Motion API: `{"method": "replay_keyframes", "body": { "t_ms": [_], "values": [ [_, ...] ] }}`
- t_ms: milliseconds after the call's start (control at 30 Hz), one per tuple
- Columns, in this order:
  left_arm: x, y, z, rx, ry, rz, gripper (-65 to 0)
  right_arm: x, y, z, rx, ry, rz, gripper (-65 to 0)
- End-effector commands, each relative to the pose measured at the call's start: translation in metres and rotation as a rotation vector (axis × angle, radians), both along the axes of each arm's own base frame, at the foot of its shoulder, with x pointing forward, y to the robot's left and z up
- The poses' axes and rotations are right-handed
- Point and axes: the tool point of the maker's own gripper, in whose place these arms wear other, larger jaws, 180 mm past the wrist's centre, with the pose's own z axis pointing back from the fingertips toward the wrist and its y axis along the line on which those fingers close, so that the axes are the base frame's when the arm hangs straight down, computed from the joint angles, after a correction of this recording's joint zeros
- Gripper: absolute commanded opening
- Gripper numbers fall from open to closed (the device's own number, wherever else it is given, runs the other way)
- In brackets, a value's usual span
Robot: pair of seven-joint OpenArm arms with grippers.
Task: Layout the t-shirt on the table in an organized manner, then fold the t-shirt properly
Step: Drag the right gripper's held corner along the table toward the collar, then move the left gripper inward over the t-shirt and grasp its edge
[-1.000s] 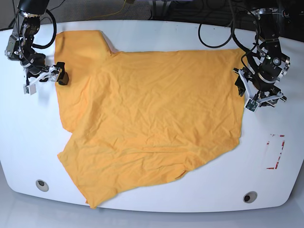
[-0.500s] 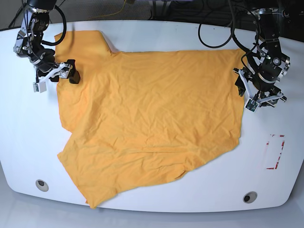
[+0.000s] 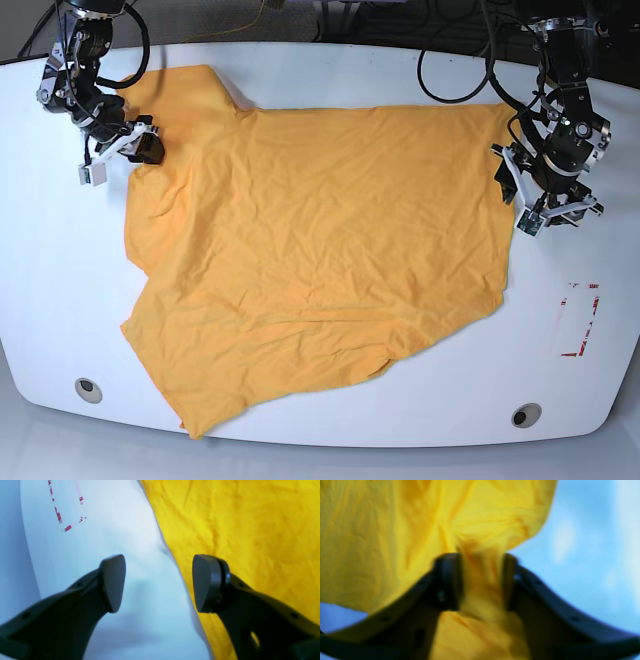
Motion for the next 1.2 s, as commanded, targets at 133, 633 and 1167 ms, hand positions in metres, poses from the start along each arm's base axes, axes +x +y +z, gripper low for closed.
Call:
{"method": "replay_keyframes", "body": {
  "t_ms": [133, 633, 1167],
  "values": [
    [0.008, 0.001, 0.012, 0.009, -0.042, -0.008, -25.8, -0.014, -0.014, 0.0, -0.039, 0.031, 0.014, -64.4],
    [0.006, 0.001, 0.011, 0.01, -0.037, -0.008, -25.8, -0.061, -0.03, -0.004, -0.077, 0.103, -0.011, -64.4],
    [0.007, 0.02, 0.018, 0.016, -0.057, 0.05, -25.7, -0.08, -0.022, 0.008, -0.117, 0.118, 0.014, -64.4]
  ]
}}
